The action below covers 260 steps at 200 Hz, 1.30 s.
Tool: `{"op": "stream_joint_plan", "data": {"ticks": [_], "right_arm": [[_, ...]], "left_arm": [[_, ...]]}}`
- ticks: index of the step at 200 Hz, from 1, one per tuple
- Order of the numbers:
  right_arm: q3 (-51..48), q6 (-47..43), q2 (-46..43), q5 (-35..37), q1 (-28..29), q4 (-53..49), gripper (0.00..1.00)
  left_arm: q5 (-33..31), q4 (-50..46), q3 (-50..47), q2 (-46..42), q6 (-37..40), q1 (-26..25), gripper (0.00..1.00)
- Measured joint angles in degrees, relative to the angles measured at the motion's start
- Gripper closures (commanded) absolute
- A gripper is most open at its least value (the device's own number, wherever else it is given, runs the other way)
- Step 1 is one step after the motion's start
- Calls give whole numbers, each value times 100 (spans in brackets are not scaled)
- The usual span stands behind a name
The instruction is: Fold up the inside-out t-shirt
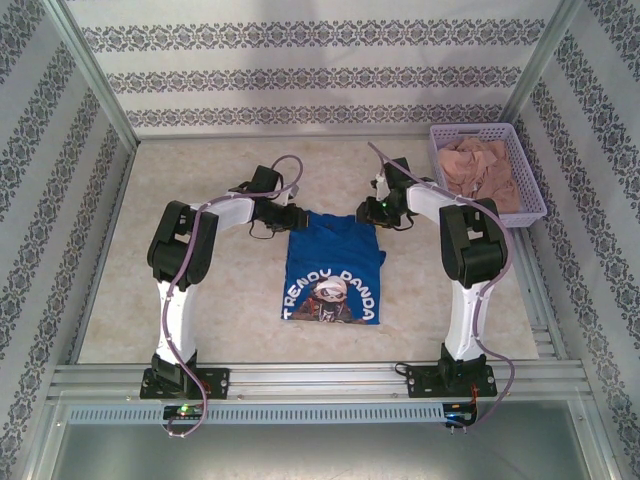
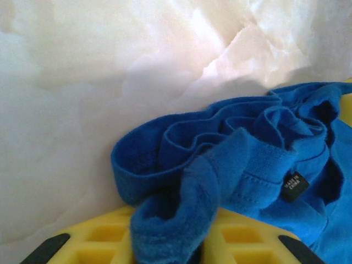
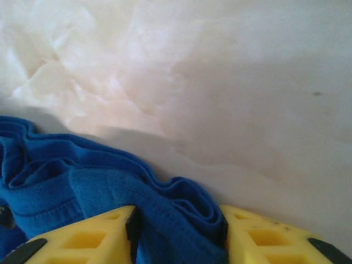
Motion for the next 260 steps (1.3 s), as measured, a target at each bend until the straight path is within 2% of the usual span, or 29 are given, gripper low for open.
{"op": "stream_joint_plan", "data": {"ticks": [33, 58, 93, 132, 158, 189, 206, 232, 260], "right_arm": [[-42, 109, 90, -389, 22, 190, 84], [-81, 160, 103, -660, 9, 391, 100], [-289, 422, -22, -1054, -120, 1016, 100], [-162, 881, -302, -1370, -216, 1801, 100], [573, 1084, -306, -1445, -219, 2028, 100], [2024, 1182, -302, -1523, -219, 2127, 100], [2570, 1156, -372, -1580, -236, 2186, 100], [2409, 1023, -763, -1685, -256, 2284, 100], [909, 774, -1565, -1735, -249, 2522, 100]], "left_arm": [[79, 37, -63, 17, -63, -26, 100], [83, 59, -63, 17, -120, -9, 100], [61, 173, -63, 7, -212, 107, 100], [20, 282, 129, -114, -369, 466, 100], [-13, 175, 975, -116, -391, 684, 100], [-98, -98, 2492, -175, -275, 796, 100], [-107, -195, 2876, -424, -197, 800, 100], [-48, -186, 2575, -1069, -107, 798, 100], [138, 190, 1250, -1803, -125, 769, 100]]}}
